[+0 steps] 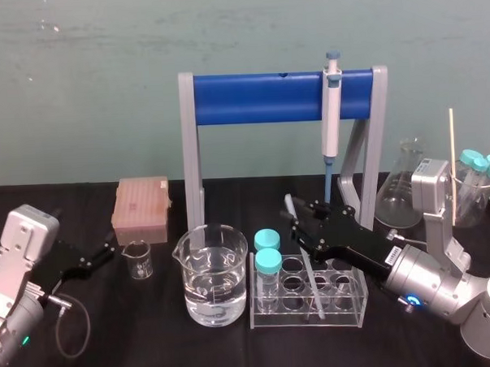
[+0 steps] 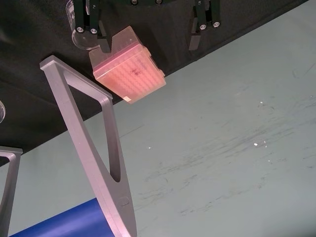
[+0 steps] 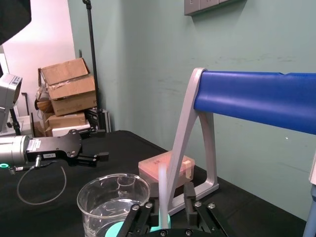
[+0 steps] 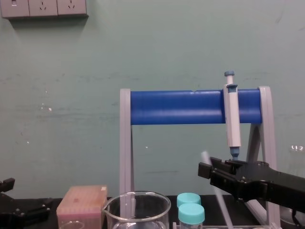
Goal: Pick up the stirring rod with one hand, then place it down.
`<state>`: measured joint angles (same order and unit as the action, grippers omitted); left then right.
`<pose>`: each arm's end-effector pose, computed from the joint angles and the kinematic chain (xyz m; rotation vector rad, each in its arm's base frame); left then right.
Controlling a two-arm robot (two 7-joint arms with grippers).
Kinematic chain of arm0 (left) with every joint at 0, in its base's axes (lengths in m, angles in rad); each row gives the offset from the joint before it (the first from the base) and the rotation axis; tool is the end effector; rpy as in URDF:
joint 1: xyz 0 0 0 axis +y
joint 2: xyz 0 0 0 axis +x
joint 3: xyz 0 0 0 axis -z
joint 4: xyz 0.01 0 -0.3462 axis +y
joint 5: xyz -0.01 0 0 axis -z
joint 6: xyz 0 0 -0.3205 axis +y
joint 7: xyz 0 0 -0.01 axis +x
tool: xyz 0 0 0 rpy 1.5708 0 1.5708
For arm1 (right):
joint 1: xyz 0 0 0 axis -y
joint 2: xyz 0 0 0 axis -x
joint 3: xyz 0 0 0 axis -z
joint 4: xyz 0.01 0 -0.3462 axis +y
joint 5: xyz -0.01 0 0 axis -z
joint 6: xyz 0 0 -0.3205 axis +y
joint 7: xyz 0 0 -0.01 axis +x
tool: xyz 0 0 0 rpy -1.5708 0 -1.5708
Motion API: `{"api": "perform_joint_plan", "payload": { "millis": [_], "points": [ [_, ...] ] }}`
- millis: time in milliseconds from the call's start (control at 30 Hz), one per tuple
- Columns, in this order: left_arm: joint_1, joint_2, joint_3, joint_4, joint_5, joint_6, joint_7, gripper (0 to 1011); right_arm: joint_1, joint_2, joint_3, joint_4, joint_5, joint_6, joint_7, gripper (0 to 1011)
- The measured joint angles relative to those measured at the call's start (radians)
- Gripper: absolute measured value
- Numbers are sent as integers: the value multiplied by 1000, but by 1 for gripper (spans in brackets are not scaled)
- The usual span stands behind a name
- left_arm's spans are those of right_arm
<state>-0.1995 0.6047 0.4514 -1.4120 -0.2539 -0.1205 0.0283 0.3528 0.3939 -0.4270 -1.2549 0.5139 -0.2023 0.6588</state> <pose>0.3783 0.1115 -0.3498 0.3045 -0.2850 1.2480 0.4381 -0.0532 -0.3421 0.0673 -0.0656 -0.6663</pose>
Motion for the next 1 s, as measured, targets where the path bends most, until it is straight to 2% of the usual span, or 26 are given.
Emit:
{"api": "perform_joint_plan", "payload": {
  "millis": [267, 333, 367, 467, 733, 800, 867, 933, 1000],
  "points": [
    [0, 0, 0, 0, 0, 0, 0, 1000, 0, 0, 1, 0, 1, -1, 0, 580],
    [0, 0, 0, 0, 0, 0, 0, 1000, 0, 0, 1, 0, 1, -1, 0, 618],
    [0, 0, 0, 0, 0, 0, 0, 1000, 0, 0, 1, 0, 1, -1, 0, 676],
    [0, 0, 0, 0, 0, 0, 0, 1000, 0, 0, 1, 0, 1, -1, 0, 732],
    [0, 0, 0, 0, 0, 0, 0, 1000, 0, 0, 1, 0, 1, -1, 1, 978],
    [0, 0, 0, 0, 0, 0, 0, 1000, -18, 21, 7, -39, 11, 33, -2, 1003],
    [0, 0, 0, 0, 0, 0, 0, 1000, -25, 28, 10, -51, 14, 41, -4, 1003],
    [0, 0, 0, 0, 0, 0, 0, 1000, -60, 61, 26, -106, 26, 74, -24, 1003],
    [0, 0, 0, 0, 0, 0, 0, 1000, -81, 79, 38, -135, 28, 87, -45, 1003]
  ]
}}
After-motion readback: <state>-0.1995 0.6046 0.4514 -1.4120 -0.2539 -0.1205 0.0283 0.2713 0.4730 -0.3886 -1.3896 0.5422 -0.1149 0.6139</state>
